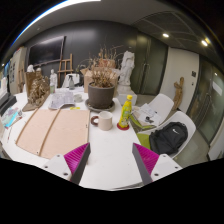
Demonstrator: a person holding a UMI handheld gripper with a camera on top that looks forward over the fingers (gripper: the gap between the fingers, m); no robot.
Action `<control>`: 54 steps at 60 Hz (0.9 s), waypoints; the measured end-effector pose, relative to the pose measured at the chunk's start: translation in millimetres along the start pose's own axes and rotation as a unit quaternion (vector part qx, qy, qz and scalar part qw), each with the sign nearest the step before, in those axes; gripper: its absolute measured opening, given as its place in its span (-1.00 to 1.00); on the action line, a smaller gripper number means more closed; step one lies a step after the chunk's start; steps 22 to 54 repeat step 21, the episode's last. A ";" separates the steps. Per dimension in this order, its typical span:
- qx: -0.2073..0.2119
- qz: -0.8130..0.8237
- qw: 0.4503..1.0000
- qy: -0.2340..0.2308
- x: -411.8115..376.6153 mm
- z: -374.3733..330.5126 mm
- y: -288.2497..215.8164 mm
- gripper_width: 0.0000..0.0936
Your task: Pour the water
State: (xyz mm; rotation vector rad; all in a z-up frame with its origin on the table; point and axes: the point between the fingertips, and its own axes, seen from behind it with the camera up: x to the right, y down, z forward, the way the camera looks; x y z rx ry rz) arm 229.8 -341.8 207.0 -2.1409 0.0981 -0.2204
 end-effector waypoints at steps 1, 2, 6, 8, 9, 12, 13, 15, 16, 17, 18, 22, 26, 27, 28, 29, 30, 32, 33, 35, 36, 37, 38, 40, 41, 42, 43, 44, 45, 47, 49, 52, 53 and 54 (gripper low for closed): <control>0.001 -0.002 1.000 0.000 -2.1 -6.7 1.7 0.84; 0.003 -0.004 1.000 -0.001 -4.2 -12.8 2.9 0.84; 0.011 -0.013 1.000 0.000 -10.4 -33.2 6.4 0.84; 0.014 -0.011 1.000 -0.003 -13.1 -38.9 7.5 0.84; 0.016 -0.008 1.000 -0.003 -14.4 -42.6 7.7 0.84; 0.017 -0.003 1.000 -0.003 -17.8 -51.4 9.0 0.84; 0.015 -0.001 1.000 -0.005 -19.1 -53.9 9.7 0.84; 0.013 0.008 1.000 -0.010 -24.5 -54.6 11.8 0.84; 0.012 0.013 1.000 -0.014 -26.6 -56.4 11.4 0.84; 0.012 0.018 1.000 -0.017 -27.3 -58.7 11.5 0.84; 0.012 0.021 1.000 -0.019 -28.1 -60.4 10.9 0.84; 0.013 0.023 0.999 -0.018 -29.1 -64.7 9.4 0.84; 0.013 0.023 0.999 -0.018 -29.1 -64.7 9.4 0.84; 0.013 0.023 0.999 -0.018 -29.1 -64.7 9.4 0.84; 0.013 0.023 0.999 -0.018 -29.1 -64.7 9.4 0.84; 0.013 0.023 0.999 -0.018 -29.1 -64.7 9.4 0.84; 0.013 0.023 0.999 -0.018 -29.1 -64.7 9.4 0.84; 0.013 0.023 0.999 -0.018 -29.1 -64.7 9.4 0.84; 0.013 0.023 0.999 -0.018 -29.1 -64.7 9.4 0.84; 0.013 0.023 0.999 -0.018 -29.1 -64.7 9.4 0.84; 0.013 0.023 0.999 -0.018 -29.1 -64.7 9.4 0.84; 0.013 0.023 0.999 -0.018 -29.1 -64.7 9.4 0.84; 0.013 0.023 0.999 -0.018 -29.1 -64.7 9.4 0.84; 0.013 0.023 0.999 -0.018 -29.1 -64.7 9.4 0.84; 0.013 0.023 0.999 -0.018 -29.1 -64.7 9.4 0.84; 0.013 0.023 0.999 -0.018 -29.1 -64.7 9.4 0.84; 0.013 0.023 0.999 -0.018 -29.1 -64.7 9.4 0.84; 0.013 0.023 0.999 -0.018 -29.1 -64.7 9.4 0.84; 0.013 0.023 0.999 -0.018 -29.1 -64.7 9.4 0.84; 0.013 0.023 0.999 -0.018 -29.1 -64.7 9.4 0.84; 0.013 0.023 0.999 -0.018 -29.1 -64.7 9.4 0.84; 0.013 0.023 0.999 -0.018 -29.1 -64.7 9.4 0.84; 0.013 0.023 0.999 -0.018 -29.1 -64.7 9.4 0.84; 0.013 0.023 0.999 -0.018 -29.1 -64.7 9.4 0.84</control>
